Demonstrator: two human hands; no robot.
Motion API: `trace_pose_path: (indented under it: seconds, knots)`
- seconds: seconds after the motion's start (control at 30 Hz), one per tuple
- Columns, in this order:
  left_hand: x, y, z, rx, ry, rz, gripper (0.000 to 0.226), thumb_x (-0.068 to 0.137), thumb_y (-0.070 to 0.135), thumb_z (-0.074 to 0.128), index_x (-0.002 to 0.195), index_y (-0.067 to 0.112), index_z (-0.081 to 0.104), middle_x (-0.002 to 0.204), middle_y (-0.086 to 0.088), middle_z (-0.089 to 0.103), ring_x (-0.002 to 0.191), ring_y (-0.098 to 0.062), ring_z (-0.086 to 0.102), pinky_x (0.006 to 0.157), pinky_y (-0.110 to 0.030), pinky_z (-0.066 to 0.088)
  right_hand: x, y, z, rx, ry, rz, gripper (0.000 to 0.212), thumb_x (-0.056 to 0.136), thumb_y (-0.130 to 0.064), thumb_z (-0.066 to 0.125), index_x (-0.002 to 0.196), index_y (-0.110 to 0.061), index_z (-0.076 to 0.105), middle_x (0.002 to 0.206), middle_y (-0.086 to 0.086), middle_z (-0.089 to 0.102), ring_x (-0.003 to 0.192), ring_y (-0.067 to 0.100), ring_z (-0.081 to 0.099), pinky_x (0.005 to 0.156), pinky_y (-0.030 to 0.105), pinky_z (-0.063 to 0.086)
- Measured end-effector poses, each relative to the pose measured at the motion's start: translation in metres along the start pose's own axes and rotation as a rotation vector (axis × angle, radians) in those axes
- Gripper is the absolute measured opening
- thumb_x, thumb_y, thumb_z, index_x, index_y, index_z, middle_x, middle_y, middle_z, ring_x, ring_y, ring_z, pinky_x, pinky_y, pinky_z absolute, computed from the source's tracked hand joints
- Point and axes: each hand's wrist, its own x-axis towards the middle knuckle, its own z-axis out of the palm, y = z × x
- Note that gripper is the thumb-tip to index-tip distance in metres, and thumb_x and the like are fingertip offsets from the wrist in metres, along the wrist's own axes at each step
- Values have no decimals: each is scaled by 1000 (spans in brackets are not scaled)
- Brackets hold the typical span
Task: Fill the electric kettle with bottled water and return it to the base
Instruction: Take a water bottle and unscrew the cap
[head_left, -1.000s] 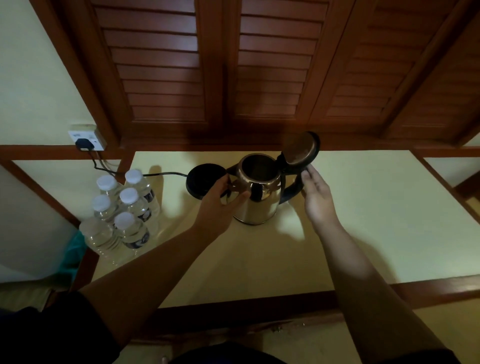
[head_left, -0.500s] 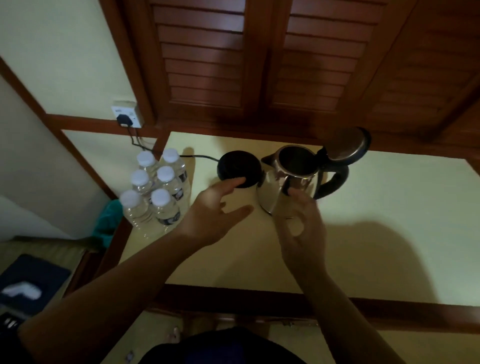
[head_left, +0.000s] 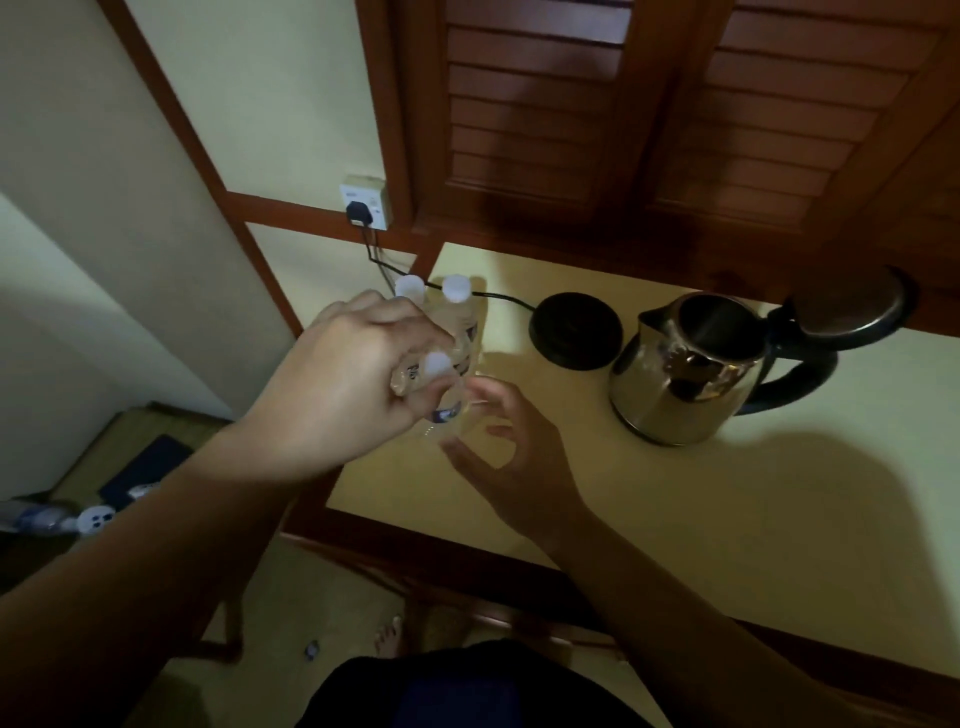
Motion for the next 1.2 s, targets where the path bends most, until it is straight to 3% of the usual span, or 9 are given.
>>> trace_pose_path:
  seconds: [0.23,0.4,0.57,0.67,0.77,0.87,0.97,1.03,1.2]
  knots:
    - [11,-27,1,182,-158,98,41,86,47,72,121,25,72,114,4,72,107,-23,60,87,-43,51,14,5,26,23,47,71,59,84,-39,88,133,-36,55,129,-27,62,117,-10,61,90,9,50]
    - [20,-36,6,230,-250,181,40,89,45,70,124,26,71,122,1,71,117,-22,61,93,-44,51,21,17,46,-47,131,125,67,78,-49,91,133,-29,60,129,-15,66,110,1,67,85,26,61]
    - [26,-35,10,124,-239,244,32,88,42,75,118,30,73,119,9,71,115,-17,61,94,-37,45,21,23,42,-89,176,59,54,83,-45,89,127,-23,64,116,-9,69,96,6,70,77,36,64]
    - [33,-27,16,32,-268,291,29,89,41,74,116,31,74,107,11,70,106,-12,59,89,-28,42,11,27,26,-70,196,64,54,83,-45,89,126,-23,64,115,-9,71,97,9,72,74,38,65]
    - [45,-10,26,-61,-292,327,37,90,47,71,121,26,74,105,9,70,100,-9,61,85,-26,49,-4,29,0,-15,201,107,54,83,-39,89,129,-23,65,120,-12,73,110,7,71,84,37,65]
    - [60,16,40,-129,-297,392,37,90,44,74,121,23,74,109,6,73,101,-12,62,88,-26,49,-23,36,-34,2,186,167,49,85,-28,89,126,-22,64,117,-15,75,109,-3,70,87,22,61]
    - [75,45,60,-212,-288,451,35,90,41,76,116,17,75,106,2,73,96,-16,64,83,-35,52,-40,45,-68,-51,227,234,52,82,-30,91,126,-24,64,114,-20,72,104,-19,63,84,10,55]
    - [84,67,72,-247,-281,478,33,90,39,75,113,15,76,102,2,73,93,-14,60,80,-33,50,-49,53,-90,-105,258,240,57,81,-32,91,131,-21,64,117,-16,73,103,-19,62,80,4,52]
    - [108,119,93,-249,-377,509,33,91,37,76,117,17,74,111,3,72,104,-14,62,90,-31,50,-71,73,-137,-113,299,217,62,81,-34,91,136,-21,63,124,-9,74,113,-5,66,87,20,61]
